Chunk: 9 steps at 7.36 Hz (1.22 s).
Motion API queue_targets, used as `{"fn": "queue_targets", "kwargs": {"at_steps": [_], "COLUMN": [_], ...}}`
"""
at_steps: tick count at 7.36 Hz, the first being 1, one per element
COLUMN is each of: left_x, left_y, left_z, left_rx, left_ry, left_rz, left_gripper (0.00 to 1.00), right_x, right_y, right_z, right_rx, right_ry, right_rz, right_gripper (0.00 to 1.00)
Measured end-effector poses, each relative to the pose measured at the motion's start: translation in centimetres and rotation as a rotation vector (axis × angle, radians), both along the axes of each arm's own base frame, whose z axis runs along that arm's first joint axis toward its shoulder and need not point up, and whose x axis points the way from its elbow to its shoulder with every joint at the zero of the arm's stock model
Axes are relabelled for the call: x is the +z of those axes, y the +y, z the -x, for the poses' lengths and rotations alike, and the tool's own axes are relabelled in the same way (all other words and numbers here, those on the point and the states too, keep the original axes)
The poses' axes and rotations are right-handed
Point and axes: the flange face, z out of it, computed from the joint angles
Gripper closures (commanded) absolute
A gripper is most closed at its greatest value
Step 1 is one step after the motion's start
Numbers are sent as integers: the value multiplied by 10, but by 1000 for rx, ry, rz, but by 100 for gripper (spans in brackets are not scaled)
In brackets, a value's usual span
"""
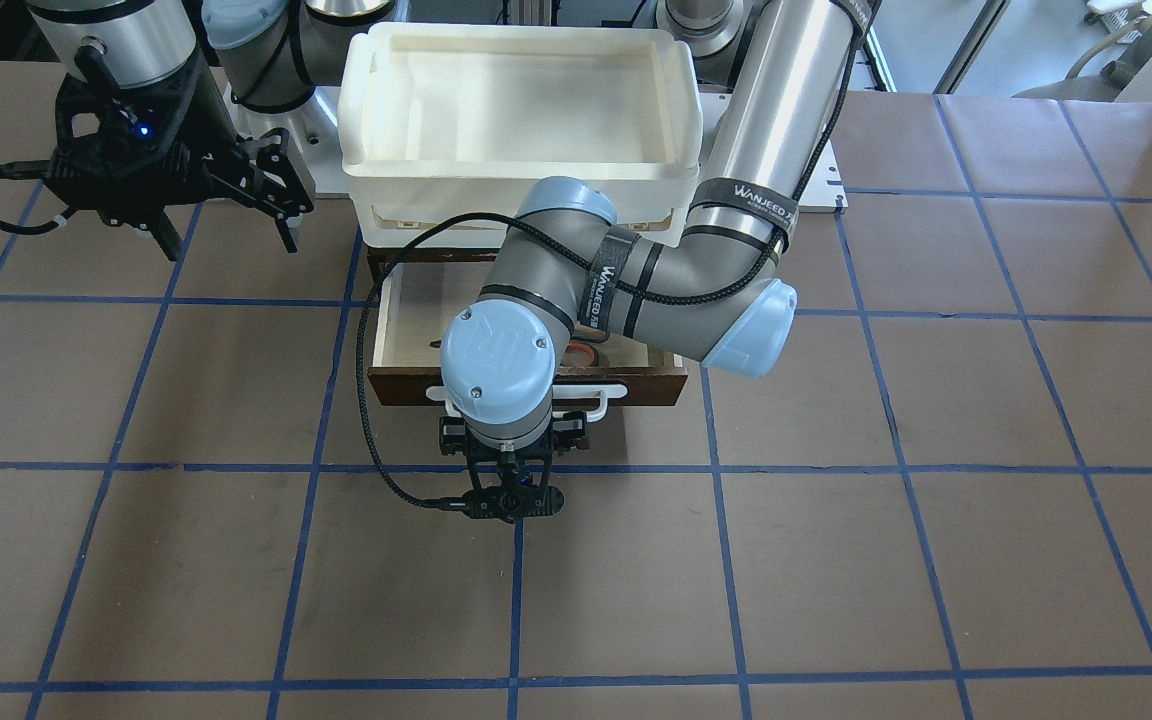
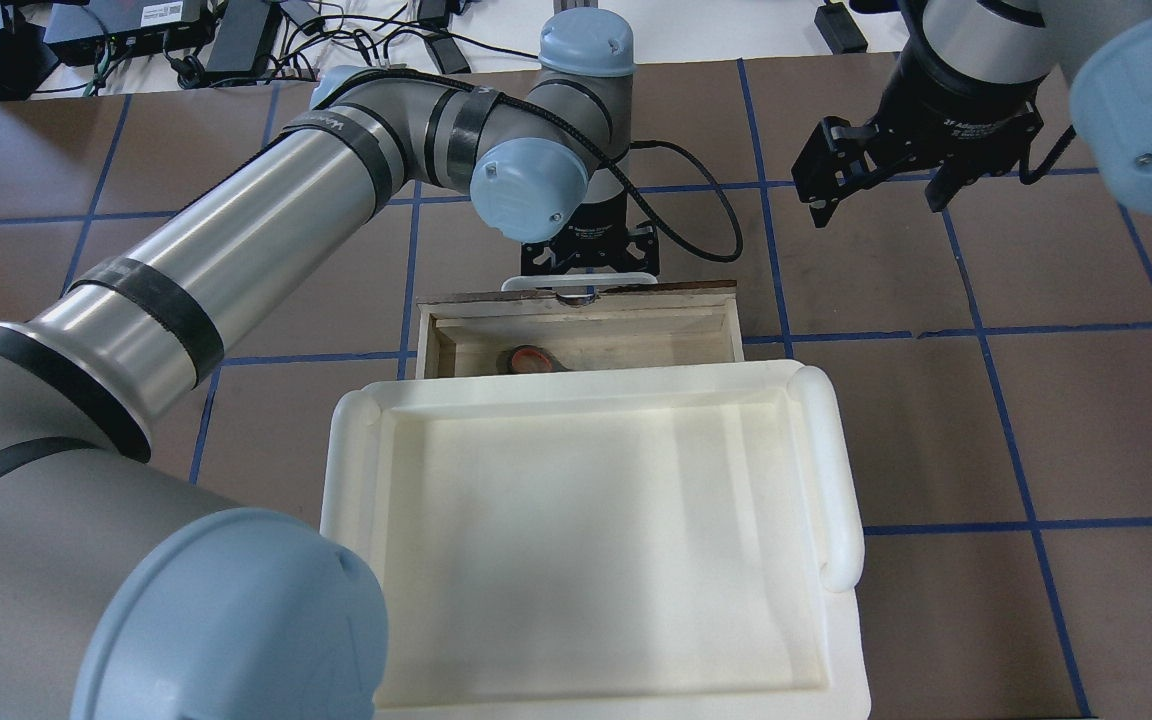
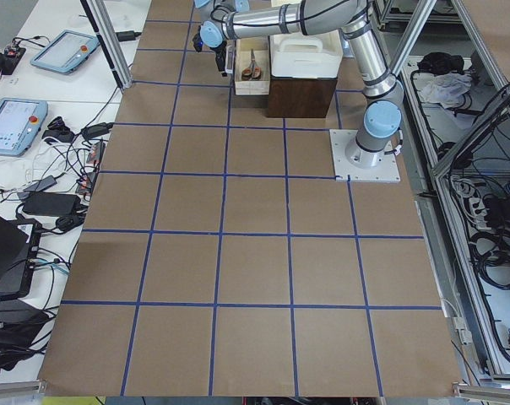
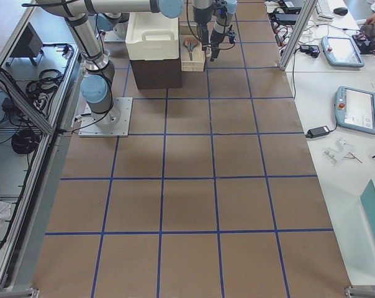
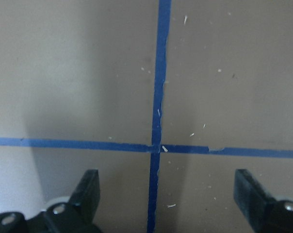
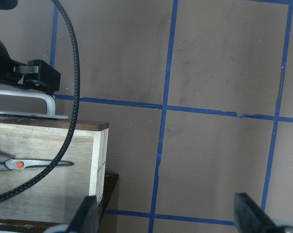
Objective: Put scissors in drawer and close it
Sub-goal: 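Push the drawer front with the left gripper toward the robot to close it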
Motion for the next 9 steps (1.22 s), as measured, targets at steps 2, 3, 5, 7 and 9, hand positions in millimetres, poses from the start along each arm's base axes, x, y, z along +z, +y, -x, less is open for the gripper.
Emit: {"fn": "queue_targets", "kwargs": {"at_steps": [2, 3, 5, 7, 9], "left_x": [1, 2, 13, 23, 26], "left_y": [23, 37, 65, 88, 95], "left_z": [-6, -8, -9, -10, -11], "left_rx": [-6, -13, -37, -60, -65], "left_ry": [-19, -26, -51, -85, -97], "left_rz": [-47, -69, -139, -221, -248], "left_gripper": [0, 0, 0, 0, 0], "right_x": [-1, -1, -1, -1, -1], "right_y": [-1, -1, -1, -1, -1], "right_z": [2, 2, 2, 3, 3], "right_rx": [0, 4, 11, 12, 11], "right_ry": [3, 5, 4, 6, 12], "right_rz": [-1, 0, 0, 0, 1], "right_gripper": [0, 0, 0, 0, 0]}}
